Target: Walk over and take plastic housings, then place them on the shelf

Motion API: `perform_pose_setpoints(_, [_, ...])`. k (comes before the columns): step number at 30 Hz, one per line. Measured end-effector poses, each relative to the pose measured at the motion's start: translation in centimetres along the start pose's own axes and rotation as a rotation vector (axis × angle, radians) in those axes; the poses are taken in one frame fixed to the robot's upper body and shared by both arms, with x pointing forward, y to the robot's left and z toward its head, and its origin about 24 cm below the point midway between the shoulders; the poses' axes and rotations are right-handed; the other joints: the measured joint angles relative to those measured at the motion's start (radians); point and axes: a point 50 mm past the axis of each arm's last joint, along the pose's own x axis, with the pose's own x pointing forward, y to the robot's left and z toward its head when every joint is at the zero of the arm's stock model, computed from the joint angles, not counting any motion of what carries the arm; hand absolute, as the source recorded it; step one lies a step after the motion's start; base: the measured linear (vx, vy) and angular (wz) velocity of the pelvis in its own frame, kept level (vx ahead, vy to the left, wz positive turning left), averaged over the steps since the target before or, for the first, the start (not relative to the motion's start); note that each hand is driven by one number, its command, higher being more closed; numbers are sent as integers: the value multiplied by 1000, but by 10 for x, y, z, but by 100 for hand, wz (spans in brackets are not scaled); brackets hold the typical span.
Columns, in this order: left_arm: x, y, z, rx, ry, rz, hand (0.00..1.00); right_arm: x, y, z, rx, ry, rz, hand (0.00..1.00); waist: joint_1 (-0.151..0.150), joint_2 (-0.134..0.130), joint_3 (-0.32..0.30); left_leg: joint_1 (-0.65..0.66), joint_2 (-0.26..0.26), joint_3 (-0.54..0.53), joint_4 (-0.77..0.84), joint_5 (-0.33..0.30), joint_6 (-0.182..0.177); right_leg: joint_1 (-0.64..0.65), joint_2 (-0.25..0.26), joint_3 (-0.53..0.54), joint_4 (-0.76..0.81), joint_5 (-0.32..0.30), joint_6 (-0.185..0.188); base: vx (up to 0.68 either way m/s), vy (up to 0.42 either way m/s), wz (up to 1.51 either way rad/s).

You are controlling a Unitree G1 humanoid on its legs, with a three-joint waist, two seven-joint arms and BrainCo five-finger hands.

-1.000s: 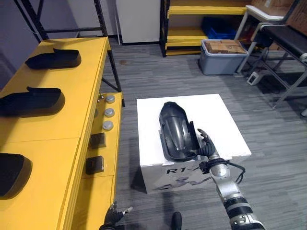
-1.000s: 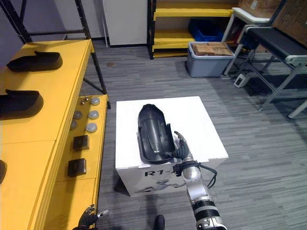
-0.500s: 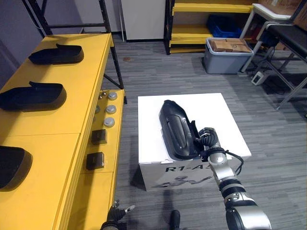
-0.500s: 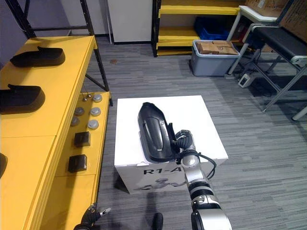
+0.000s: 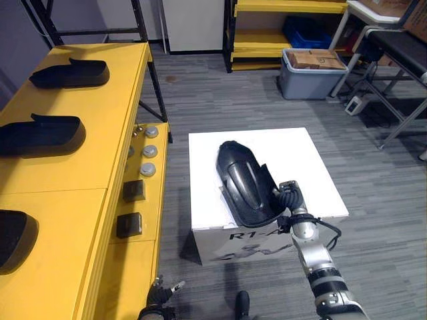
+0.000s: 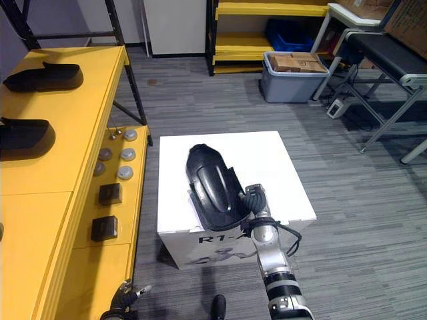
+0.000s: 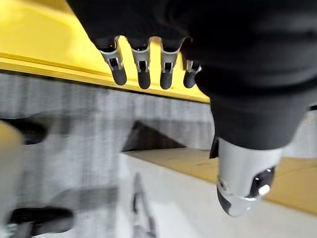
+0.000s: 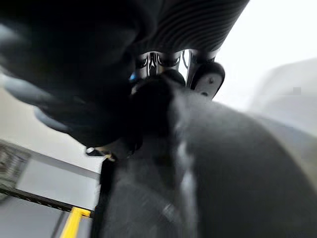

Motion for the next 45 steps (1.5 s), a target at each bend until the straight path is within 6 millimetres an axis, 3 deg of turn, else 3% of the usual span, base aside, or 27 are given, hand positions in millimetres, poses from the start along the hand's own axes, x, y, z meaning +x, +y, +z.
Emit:
perform_pose_setpoints(7, [-19,6,70,-174,-339,70,0,-18,-16,23,66,-120,-123,100,4,-1,-1,-13,-11,-5,-3,14,11,-13,-12,-6,0,9,-9,-48,47,2])
perform_pose_setpoints(10, [-32,5,105,-231,-507,69,0,-22,-16,42,119,-209,-157,100,2,-2,-1,-12,-11,-5,0,15,12,-10,-12,-8,0,11,-9,-31,48,1])
perform_pose_setpoints(15, [-58,-16,160,-297,-765,-45,0,-29,-7,70,164,-338,-136,100,3,-5,-5,-10,-13,-11,7,16,14,0,-15,-23,0,17,-8,-30,47,6])
perform_pose_setpoints(23, [-75,-66,202,-366,-884,-327,0,-40,26,100,164,-469,6,100,1,-13,-19,-10,-18,-16,17,19,19,5,-17,-22,0,32,-9,-42,46,0])
perform_pose_setpoints(27, [-84,-84,219,-383,-923,-434,0,-45,47,117,148,-550,105,100,0,-13,-21,-11,-18,-6,27,19,19,5,-15,-9,0,41,-13,-59,48,-9])
perform_pose_setpoints(29, [-85,-85,223,-392,-930,-450,0,-47,47,120,152,-567,109,100,-2,-13,-23,-12,-19,-3,32,19,19,4,-15,-7,0,43,-14,-59,35,-6])
perform_pose_setpoints(30, [-85,-84,224,-383,-933,-454,100,-48,47,121,148,-578,113,100,-6,-14,-25,-13,-19,-1,33,18,19,4,-15,-6,0,44,-14,-67,40,-4])
perform_pose_setpoints(35, [-82,-81,223,-414,-908,-477,100,-51,50,122,119,-600,148,100,-12,-14,-44,-31,-19,5,49,16,16,-11,-16,-1,0,43,-12,-47,35,-4])
perform_pose_setpoints(36, [-82,-81,223,-414,-906,-478,100,-51,50,121,111,-603,153,0,-12,-14,-44,-33,-19,6,50,16,16,-12,-16,-1,0,44,-12,-23,33,0])
perform_pose_setpoints(45, [-76,-71,222,-396,-887,-416,100,-62,56,125,80,-689,236,0,-34,-14,-59,-46,-18,6,69,13,12,-18,-17,-1,0,53,-21,-19,46,0])
